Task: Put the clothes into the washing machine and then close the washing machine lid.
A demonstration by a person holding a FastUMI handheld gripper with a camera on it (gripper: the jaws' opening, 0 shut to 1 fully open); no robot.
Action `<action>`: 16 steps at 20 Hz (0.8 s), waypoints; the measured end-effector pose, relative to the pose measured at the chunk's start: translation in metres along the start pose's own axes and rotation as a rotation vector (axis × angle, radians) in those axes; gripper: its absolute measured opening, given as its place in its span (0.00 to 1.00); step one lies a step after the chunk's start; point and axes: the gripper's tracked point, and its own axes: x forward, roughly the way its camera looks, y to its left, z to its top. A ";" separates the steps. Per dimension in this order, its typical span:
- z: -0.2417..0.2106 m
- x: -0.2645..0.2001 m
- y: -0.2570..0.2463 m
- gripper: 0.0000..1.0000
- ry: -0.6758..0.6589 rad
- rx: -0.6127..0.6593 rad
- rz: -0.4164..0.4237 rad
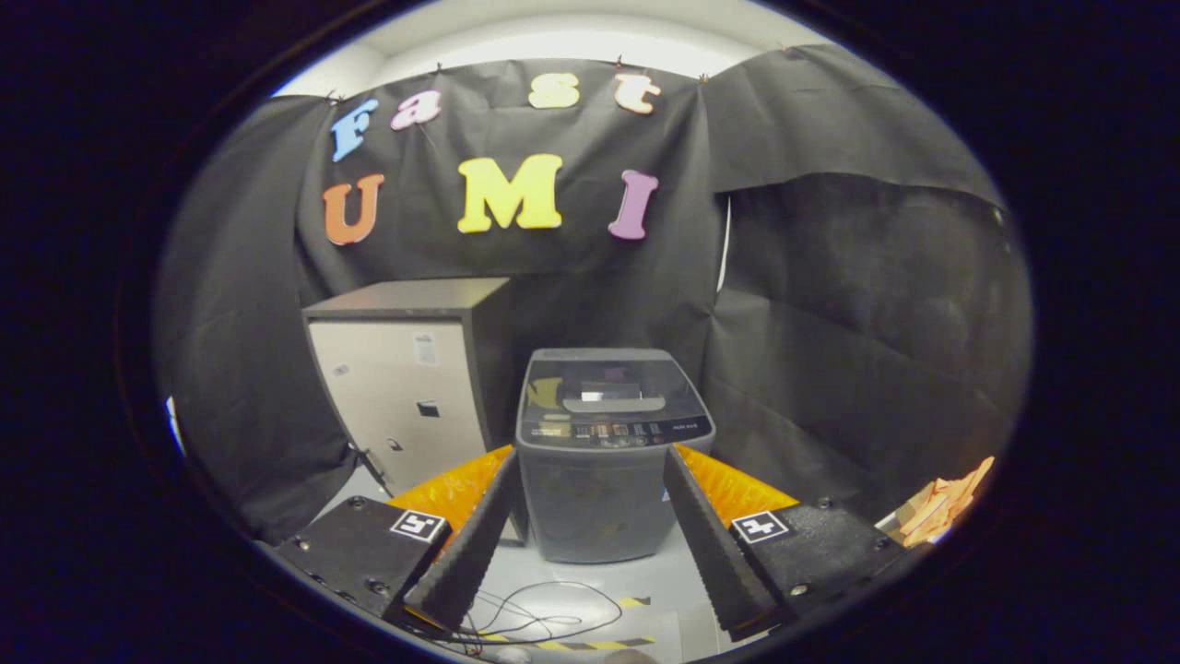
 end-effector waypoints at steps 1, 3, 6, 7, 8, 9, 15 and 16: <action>0.003 -0.013 0.004 0.98 -0.009 -0.005 0.016; 0.008 -0.036 0.002 0.98 -0.018 -0.017 0.028; 0.017 -0.054 -0.006 0.98 -0.042 -0.017 -0.007; 0.018 -0.059 -0.008 0.98 -0.048 -0.014 -0.022; 0.019 -0.061 -0.008 0.98 -0.054 -0.007 -0.030; 0.020 -0.061 -0.007 0.98 -0.054 0.002 -0.032; 0.019 -0.060 0.000 0.98 -0.045 0.010 -0.039; 0.019 -0.062 0.001 0.98 -0.047 0.012 -0.039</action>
